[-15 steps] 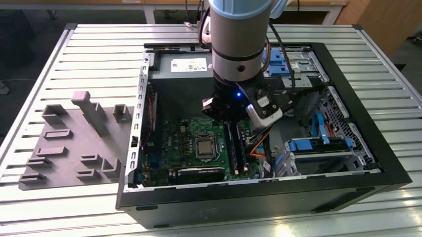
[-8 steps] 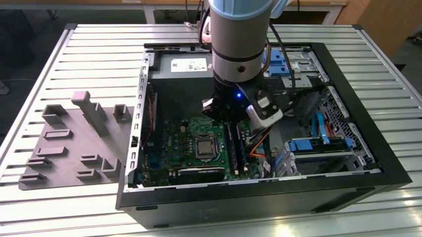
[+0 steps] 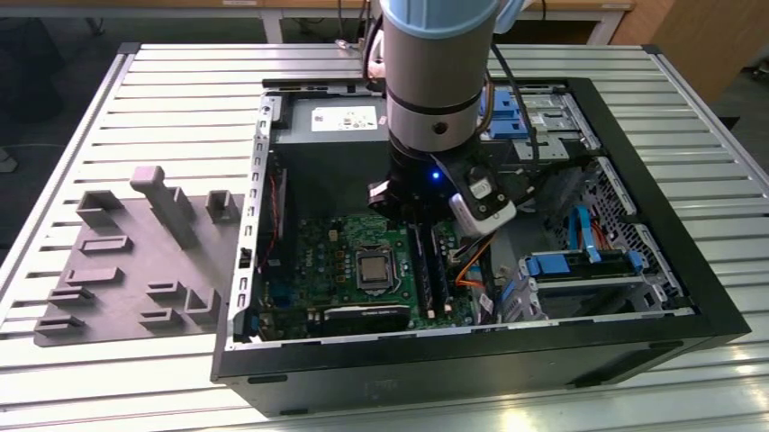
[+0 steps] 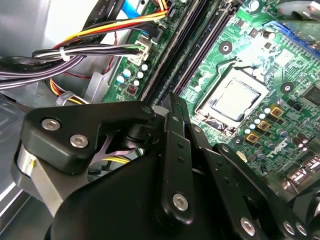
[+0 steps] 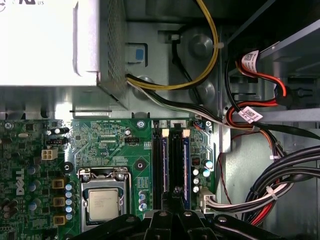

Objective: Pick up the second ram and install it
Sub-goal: 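Press down the second ram until it locks into place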

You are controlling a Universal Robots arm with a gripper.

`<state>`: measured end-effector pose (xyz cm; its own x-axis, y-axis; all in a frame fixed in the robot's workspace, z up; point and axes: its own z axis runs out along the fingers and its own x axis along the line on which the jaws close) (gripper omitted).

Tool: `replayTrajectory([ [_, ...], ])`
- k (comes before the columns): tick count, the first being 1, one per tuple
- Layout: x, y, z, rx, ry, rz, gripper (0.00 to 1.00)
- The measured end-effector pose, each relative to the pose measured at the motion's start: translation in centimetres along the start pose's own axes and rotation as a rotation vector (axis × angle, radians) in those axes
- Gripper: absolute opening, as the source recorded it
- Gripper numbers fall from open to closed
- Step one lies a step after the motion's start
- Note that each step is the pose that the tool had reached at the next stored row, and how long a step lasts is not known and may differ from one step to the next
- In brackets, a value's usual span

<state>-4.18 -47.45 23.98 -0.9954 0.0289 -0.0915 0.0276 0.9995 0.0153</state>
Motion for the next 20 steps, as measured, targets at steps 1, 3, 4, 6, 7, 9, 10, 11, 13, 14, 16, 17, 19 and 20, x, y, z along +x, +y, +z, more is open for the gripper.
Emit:
replayTrajectory([
  [1,0.00,-0.03,0.00,0.0000,0.0000,0.000,0.11],
  [3,0.00,-0.09,0.00,0.0000,0.0000,0.000,0.11],
  [4,0.00,-0.12,0.00,0.0000,0.0000,0.000,0.11],
  [6,0.00,-0.18,0.00,0.0000,0.0000,0.000,0.11],
  [7,0.00,-0.21,0.00,0.0000,0.0000,0.000,0.11],
  [9,-0.01,-0.27,0.00,0.0000,0.0000,0.000,0.11],
  [10,-0.01,-0.30,0.00,0.0000,0.0000,0.000,0.11],
  [11,-0.01,-0.33,-0.01,0.0000,0.0000,0.000,0.11],
  [13,-0.01,-0.39,-0.01,0.0000,0.0000,0.000,0.11],
  [14,-0.01,-0.41,-0.01,0.0001,0.0000,0.000,0.11],
  [16,-0.01,-0.45,-0.01,0.0000,0.0000,0.000,0.11],
  [17,-0.01,-0.47,-0.01,0.0000,0.0000,0.000,0.11],
  [19,-0.01,-0.52,-0.01,0.0000,0.0000,0.000,0.11],
  [20,-0.02,-0.54,-0.01,0.0000,0.0000,0.000,0.11],
])
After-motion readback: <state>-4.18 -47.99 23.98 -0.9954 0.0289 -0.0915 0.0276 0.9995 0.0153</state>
